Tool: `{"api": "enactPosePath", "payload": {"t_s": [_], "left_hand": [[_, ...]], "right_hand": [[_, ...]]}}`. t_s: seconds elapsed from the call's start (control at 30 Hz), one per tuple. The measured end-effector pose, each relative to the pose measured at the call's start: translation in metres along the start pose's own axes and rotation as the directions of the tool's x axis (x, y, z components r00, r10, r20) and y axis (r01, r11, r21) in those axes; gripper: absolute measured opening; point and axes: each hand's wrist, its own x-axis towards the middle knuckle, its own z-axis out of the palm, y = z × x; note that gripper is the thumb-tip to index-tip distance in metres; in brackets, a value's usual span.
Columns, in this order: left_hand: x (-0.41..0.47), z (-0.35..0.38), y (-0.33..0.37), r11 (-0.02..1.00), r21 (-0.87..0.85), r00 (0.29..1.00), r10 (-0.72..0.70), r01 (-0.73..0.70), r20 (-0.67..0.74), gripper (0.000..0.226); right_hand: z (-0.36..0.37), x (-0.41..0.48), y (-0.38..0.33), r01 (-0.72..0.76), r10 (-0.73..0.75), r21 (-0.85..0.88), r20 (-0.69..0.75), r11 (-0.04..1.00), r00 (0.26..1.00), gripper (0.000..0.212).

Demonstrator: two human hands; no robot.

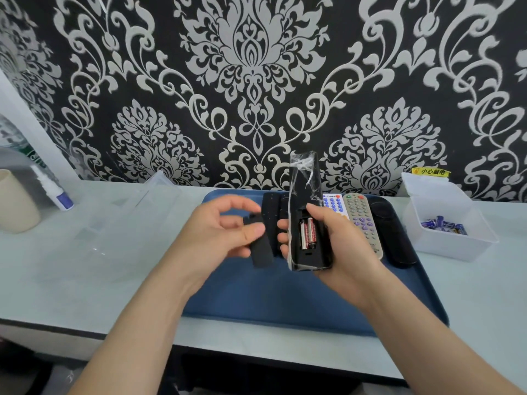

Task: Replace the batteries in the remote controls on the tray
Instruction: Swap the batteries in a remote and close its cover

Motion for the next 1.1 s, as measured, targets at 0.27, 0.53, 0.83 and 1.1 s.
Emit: {"api": "enactPosePath", "payload": {"t_s": [0.27,0.53,0.83,1.1], "left_hand": [[-0.002,0.034,0.005,0.968,-0.202,0.988,0.134,-0.147,-0.078,0.024],[0.003,0.046,0.001,0.975,-0.027,0.975,0.221,-0.222,-0.036,0.028],[0.005,0.048,-0.003,0.938,0.112,0.941,0.334,-0.327,-0.05,0.038],[0.009,0.055,-0.019,0.57,0.635,0.764,0.643,-0.522,0.051,0.034]], "right_hand": [[0.002,-0.002,0.004,0.024,-0.022,-0.024,0.08,0.999,0.997,0.034],[0.001,-0.002,0.002,0.029,-0.025,-0.045,0.085,0.999,0.996,0.044],[0.002,-0.004,0.001,0.052,-0.05,-0.059,0.025,0.997,0.998,0.05],[-0.003,-0.003,-0.002,0.098,-0.096,-0.055,0.039,0.994,0.995,0.052]]}}
